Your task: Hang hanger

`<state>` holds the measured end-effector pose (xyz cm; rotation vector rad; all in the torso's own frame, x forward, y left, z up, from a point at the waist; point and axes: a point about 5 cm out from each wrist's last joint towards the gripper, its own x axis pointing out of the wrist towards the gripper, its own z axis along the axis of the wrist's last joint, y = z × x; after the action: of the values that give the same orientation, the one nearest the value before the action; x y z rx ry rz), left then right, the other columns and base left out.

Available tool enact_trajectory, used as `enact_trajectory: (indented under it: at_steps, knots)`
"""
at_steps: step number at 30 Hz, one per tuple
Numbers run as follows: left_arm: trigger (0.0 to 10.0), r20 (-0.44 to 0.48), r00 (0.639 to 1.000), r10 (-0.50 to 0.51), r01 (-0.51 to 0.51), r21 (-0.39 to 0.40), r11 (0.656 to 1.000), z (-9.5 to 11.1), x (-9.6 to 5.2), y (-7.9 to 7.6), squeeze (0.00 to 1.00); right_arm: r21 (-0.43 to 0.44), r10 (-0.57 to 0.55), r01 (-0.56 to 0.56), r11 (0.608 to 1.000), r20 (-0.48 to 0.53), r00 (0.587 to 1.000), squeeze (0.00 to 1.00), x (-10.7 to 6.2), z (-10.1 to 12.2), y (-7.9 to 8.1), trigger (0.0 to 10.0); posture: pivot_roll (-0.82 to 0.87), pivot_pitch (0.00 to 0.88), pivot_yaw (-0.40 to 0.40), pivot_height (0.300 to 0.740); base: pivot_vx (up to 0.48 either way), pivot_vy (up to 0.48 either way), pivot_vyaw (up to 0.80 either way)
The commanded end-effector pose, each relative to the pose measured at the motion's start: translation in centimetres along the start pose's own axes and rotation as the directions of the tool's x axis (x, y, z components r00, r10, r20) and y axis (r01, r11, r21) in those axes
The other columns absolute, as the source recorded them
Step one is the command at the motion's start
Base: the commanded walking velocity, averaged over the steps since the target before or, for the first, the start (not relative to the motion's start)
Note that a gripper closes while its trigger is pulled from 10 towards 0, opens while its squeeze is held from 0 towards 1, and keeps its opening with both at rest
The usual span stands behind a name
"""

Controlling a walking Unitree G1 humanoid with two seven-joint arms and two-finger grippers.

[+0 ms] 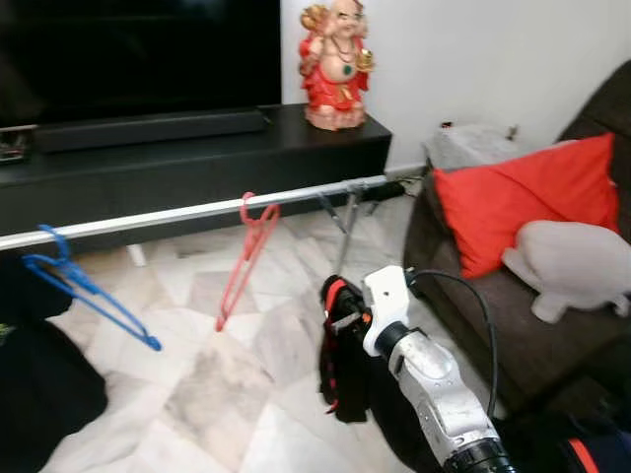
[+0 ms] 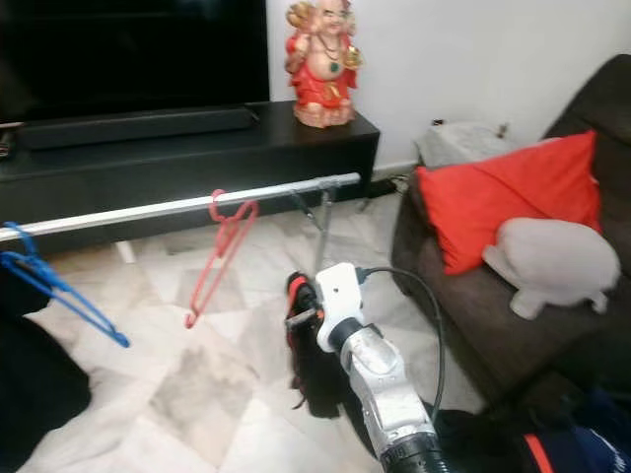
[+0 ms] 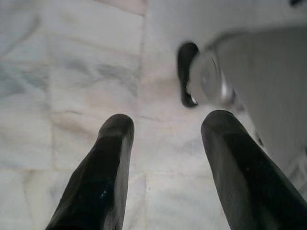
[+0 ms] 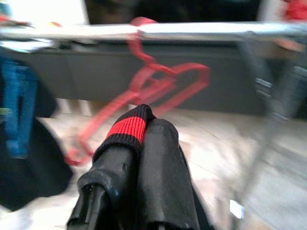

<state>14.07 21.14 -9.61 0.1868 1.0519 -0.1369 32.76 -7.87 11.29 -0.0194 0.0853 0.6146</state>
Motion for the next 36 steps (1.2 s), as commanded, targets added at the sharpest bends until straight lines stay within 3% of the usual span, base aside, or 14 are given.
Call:
enact_trajectory:
  at_steps: [1, 3, 7, 9, 10, 12, 16, 18, 21, 22, 23, 26, 29, 36]
  knots:
    - [10.0, -0.031, 0.999, -0.008, 0.008, -0.005, 1.000, -1.1, -0.1, -0.5, 0.00, -0.019, 0.013, -0.013, 1.000, 0.024, 1.000, 0.00, 0.1, 0.7, -0.2, 10.0, 0.10, 0.025, -0.019, 0.740, 0.000, 0.000, 0.58]
    - [10.0, -0.030, 1.000, -0.004, 0.004, -0.006, 1.000, -1.1, -0.1, -0.5, 0.00, -0.014, 0.002, -0.002, 1.000, 0.016, 1.000, 0.00, 0.1, 0.4, -0.3, 10.0, 0.10, 0.025, -0.019, 0.740, 0.000, 0.000, 0.21]
    - [10.0, -0.018, 0.999, 0.027, -0.027, -0.039, 0.999, -1.1, -0.2, -0.4, 0.00, 0.080, -0.130, 0.134, 0.988, -0.055, 0.990, 0.00, -0.1, -1.2, -1.8, 10.0, 0.11, 0.027, -0.025, 0.740, 0.000, 0.000, 0.00]
    - [10.0, 0.000, 0.998, 0.063, -0.063, -0.077, 0.995, -1.1, -0.2, -0.3, 0.00, 0.131, -0.219, 0.233, 0.964, -0.113, 0.969, 0.00, -0.6, -2.5, -2.8, 10.0, 0.10, 0.027, -0.026, 0.740, 0.000, 0.000, 0.00]
    - [10.0, 0.030, 0.993, 0.112, -0.107, -0.138, 0.985, -1.1, -0.3, -0.2, 0.00, 0.175, -0.299, 0.331, 0.927, -0.188, 0.936, 0.00, -1.3, -4.2, -3.6, 10.0, 0.11, 0.030, -0.027, 0.740, 0.000, 0.000, 0.00]
    - [10.0, 0.055, 0.987, 0.153, -0.140, -0.190, 0.972, -1.0, -0.4, -0.1, 0.00, 0.198, -0.336, 0.385, 0.901, -0.240, 0.911, 0.00, -1.9, -5.3, -4.0, 10.0, 0.11, 0.032, -0.026, 0.740, 0.000, 0.000, 0.00]
    - [10.0, 0.100, 0.973, 0.209, -0.181, -0.232, 0.956, -0.9, -0.6, 0.1, 0.00, 0.214, -0.365, 0.428, 0.878, -0.279, 0.888, 0.00, -2.7, -6.7, -4.0, 10.0, 0.11, 0.033, -0.024, 0.740, 0.000, 0.000, 0.00]
    - [10.0, 0.169, 0.950, 0.262, -0.208, -0.283, 0.936, -0.5, -0.9, 0.2, 0.00, 0.218, -0.386, 0.458, 0.862, -0.302, 0.872, 0.00, -3.4, -8.0, -3.8, 10.0, 0.11, 0.032, -0.020, 0.740, 0.000, 0.000, 0.00]
    - [10.0, 0.215, 0.935, 0.281, -0.215, -0.286, 0.934, -0.3, -1.0, 0.3, 0.00, 0.225, -0.409, 0.481, 0.847, -0.302, 0.861, 0.00, -3.8, -8.5, -3.9, 10.0, 0.12, 0.034, -0.021, 0.740, 0.000, 0.000, 0.00]
    - [10.0, 0.343, 0.886, 0.311, -0.222, -0.274, 0.936, 2.6, -1.4, 2.4, 0.00, 0.229, -0.441, 0.509, 0.830, -0.291, 0.849, 0.00, -4.3, -8.7, -4.1, 10.0, 0.12, 0.035, -0.023, 0.740, 0.000, 0.000, 0.00]
    - [10.0, 0.499, 0.798, 0.338, -0.239, -0.254, 0.937, 6.4, -2.4, 5.0, 0.00, 0.231, -0.473, 0.536, 0.812, -0.277, 0.836, 0.00, -4.6, -8.7, -4.4, 10.0, 0.12, 0.037, -0.025, 0.740, 0.000, 0.000, 0.00]
    - [10.0, 0.655, 0.682, 0.326, -0.244, -0.216, 0.945, 9.3, -4.1, 5.2, 0.00, 0.250, -0.527, 0.576, 0.778, -0.239, 0.816, 0.00, -5.3, -8.5, -4.7, 10.0, 0.12, 0.036, -0.027, 0.740, 0.000, 0.000, 0.00]
    - [10.0, 0.719, 0.619, 0.316, -0.223, -0.225, 0.948, 10.6, -5.2, 4.7, 0.00, 0.287, -0.554, 0.586, 0.757, -0.193, 0.810, 0.00, -6.1, -8.3, -4.7, 10.0, 0.12, 0.035, -0.025, 0.740, 0.000, 0.000, 0.00]
    - [10.0, 0.792, 0.556, 0.252, -0.183, -0.179, 0.967, 12.6, -6.5, 3.2, 0.00, 0.278, -0.583, 0.604, 0.747, -0.163, 0.796, 0.00, -7.1, -8.7, -4.5, 10.0, 0.11, 0.022, -0.029, 0.740, 0.000, 0.089, 0.00]
